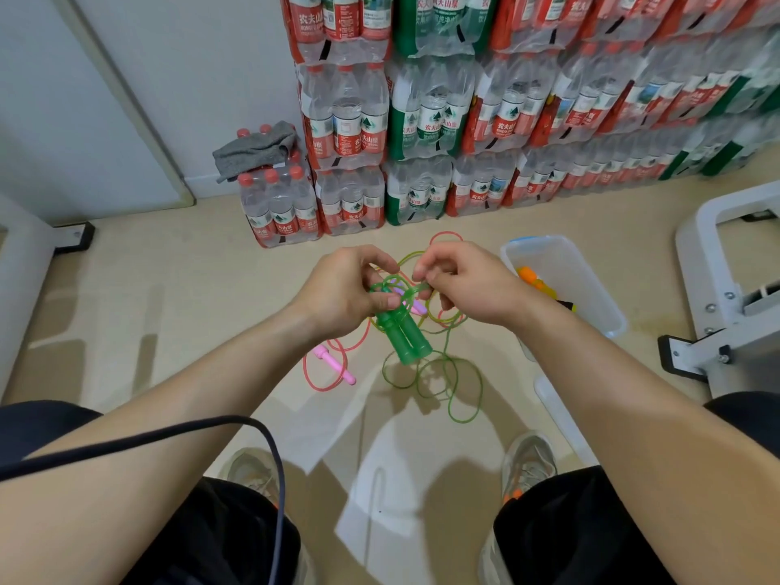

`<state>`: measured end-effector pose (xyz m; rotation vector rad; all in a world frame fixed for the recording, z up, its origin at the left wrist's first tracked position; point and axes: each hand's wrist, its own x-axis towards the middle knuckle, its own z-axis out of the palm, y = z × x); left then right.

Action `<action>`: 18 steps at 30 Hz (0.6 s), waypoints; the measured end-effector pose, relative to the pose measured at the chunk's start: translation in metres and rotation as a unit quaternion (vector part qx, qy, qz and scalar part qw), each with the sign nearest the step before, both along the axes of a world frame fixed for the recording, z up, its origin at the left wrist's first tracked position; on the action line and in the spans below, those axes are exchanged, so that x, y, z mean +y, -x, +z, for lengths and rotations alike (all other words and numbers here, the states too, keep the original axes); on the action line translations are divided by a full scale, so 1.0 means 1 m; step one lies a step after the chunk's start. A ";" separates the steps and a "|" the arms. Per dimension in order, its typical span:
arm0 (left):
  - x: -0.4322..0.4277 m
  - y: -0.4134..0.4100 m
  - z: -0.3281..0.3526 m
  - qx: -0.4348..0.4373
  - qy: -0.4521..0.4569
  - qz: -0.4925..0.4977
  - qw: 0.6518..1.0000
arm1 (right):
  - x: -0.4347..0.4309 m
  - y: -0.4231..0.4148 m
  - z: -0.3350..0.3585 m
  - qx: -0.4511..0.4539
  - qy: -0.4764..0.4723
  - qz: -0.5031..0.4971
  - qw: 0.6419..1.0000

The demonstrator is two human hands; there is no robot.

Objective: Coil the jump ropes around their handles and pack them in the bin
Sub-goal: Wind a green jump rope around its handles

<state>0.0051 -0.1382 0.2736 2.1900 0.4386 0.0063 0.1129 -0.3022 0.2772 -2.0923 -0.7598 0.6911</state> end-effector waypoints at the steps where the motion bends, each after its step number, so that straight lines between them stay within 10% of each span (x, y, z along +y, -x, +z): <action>1: 0.000 0.000 -0.002 0.002 -0.007 -0.003 1.000 | 0.000 0.001 0.002 0.007 0.020 0.015 1.000; 18: -0.005 -0.004 -0.013 0.017 -0.065 -0.004 0.998 | 0.006 0.005 0.004 -0.093 0.166 0.082 0.978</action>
